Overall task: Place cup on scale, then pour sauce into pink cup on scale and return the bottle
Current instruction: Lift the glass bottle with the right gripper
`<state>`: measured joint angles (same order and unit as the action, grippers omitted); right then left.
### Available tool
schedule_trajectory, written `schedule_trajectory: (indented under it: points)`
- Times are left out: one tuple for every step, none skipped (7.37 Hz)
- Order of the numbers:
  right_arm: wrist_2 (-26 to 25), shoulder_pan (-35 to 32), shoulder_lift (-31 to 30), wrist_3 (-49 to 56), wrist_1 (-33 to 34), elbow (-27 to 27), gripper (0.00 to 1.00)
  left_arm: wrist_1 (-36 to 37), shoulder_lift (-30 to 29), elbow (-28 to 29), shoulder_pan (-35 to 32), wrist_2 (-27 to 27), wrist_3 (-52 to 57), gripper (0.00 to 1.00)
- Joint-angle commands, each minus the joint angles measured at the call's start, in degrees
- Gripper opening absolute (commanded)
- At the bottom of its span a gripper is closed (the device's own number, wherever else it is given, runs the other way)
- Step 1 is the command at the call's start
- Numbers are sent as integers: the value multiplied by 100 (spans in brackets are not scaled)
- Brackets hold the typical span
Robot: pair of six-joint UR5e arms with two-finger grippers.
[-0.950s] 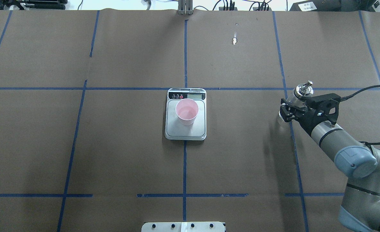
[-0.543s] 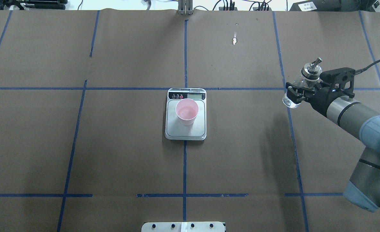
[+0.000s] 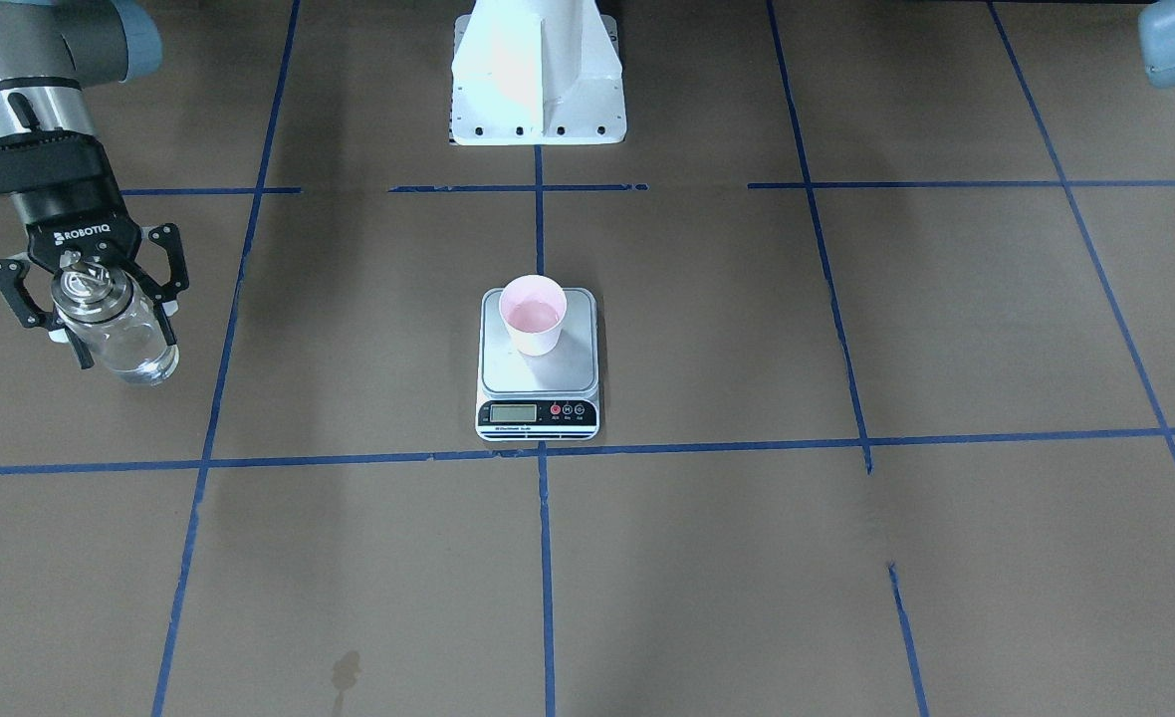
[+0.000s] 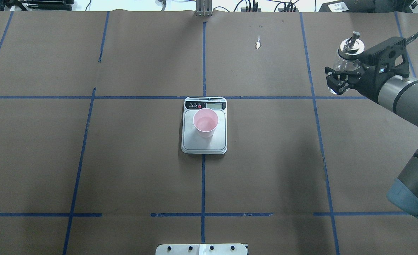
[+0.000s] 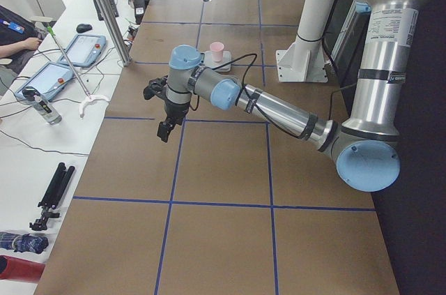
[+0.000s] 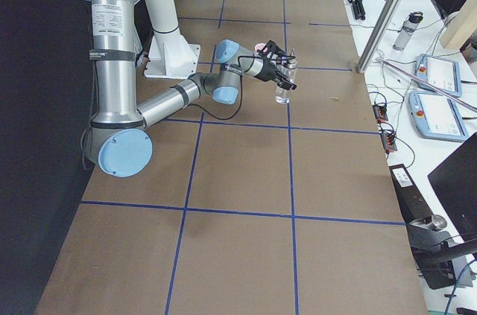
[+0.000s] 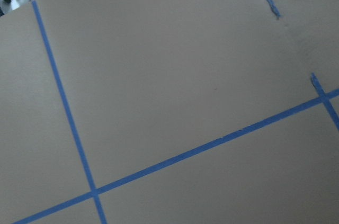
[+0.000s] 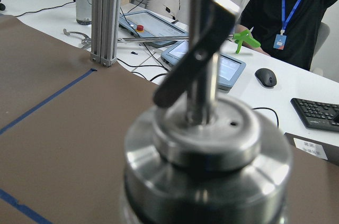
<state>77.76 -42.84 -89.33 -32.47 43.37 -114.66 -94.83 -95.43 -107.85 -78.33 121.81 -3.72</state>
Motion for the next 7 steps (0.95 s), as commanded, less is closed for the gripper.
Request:
schedule_trajectory:
  points:
    - [-287, 3, 82, 91, 460, -206, 0, -1, 7, 27, -78, 1, 30, 100]
    - [-332, 39, 291, 91, 679, -189, 0, -1, 7, 36, -78, 1, 30, 100]
    - [-480, 126, 398, 83, 820, -189, 0, -1, 7, 27, -78, 1, 30, 100]
    - [-803, 388, 529, 91, 891, -163, 0, -1, 7, 45, -78, 1, 30, 100]
    - [-1346, 704, 531, 144, 892, -145, 0, -1, 7, 71, -112, -8, 38, 100]
    - [-1656, 898, 591, 344, 1110, -136, 0, -9, 7, 71, -130, -8, 38, 100]
    - [-2303, 1222, 810, 468, 1547, -136, 0, -10, 7, 149, -200, -25, 413, 100]
